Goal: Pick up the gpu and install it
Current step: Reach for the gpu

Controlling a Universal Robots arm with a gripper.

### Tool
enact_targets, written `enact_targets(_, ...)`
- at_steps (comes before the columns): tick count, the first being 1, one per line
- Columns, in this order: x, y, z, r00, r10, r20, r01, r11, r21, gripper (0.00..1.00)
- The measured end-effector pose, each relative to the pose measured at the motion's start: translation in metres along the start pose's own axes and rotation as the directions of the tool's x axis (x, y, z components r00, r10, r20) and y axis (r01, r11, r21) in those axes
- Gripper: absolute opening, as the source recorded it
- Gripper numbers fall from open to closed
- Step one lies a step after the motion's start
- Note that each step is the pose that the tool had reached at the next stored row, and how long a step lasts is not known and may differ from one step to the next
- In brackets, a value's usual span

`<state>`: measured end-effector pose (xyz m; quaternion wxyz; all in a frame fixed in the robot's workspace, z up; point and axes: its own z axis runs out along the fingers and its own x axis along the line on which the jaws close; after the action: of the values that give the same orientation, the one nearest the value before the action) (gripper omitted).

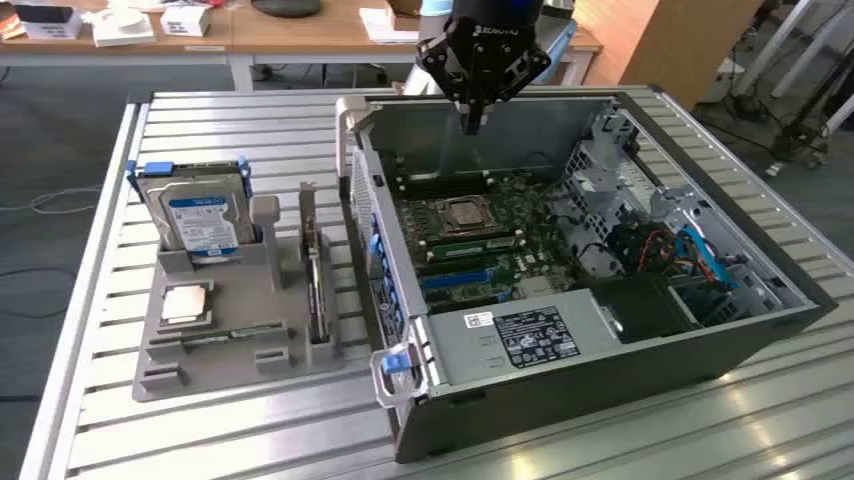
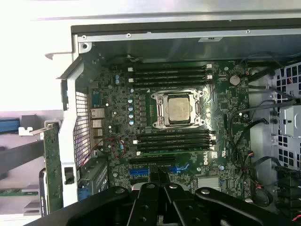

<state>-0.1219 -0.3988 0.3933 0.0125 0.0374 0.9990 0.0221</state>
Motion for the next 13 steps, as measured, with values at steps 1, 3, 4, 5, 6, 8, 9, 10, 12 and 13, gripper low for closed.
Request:
enact_targets(1,0.0000,0.0000,0.0000,1.0000,0.000,0.0000,0.000,1.0000,0.0000,0.11)
enact_targets(3,0.0000,0.0000,0.0000,1.0000,0.000,0.0000,0.000,1.0000,0.0000,0.11)
enact_targets(4,0.0000,0.0000,0.0000,1.0000,0.000,0.0000,0.000,1.0000,0.0000,0.11)
enact_targets(5,0.0000,0.0000,0.0000,1.0000,0.000,0.0000,0.000,1.0000,0.0000,0.11)
enact_targets(6,0.0000,0.0000,0.0000,1.0000,0.000,0.0000,0.000,1.0000,0.0000,0.11)
enact_targets(8,0.0000,0.0000,0.0000,1.0000,0.000,0.0000,0.000,1.0000,0.0000,0.11)
enact_targets(9,0.0000,0.0000,0.0000,1.0000,0.000,0.0000,0.000,1.0000,0.0000,0.11)
enact_targets(10,0.0000,0.0000,0.0000,1.0000,0.000,0.0000,0.000,1.0000,0.0000,0.11)
enact_targets(12,0.0008,0.0000,0.0001,1.0000,0.000,0.0002,0.000,1.0000,-0.0001,0.11)
enact_targets(13,0.0014,-0.0001,0.0001,1.0000,0.000,0.0001,0.000,1.0000,-0.0002,0.11)
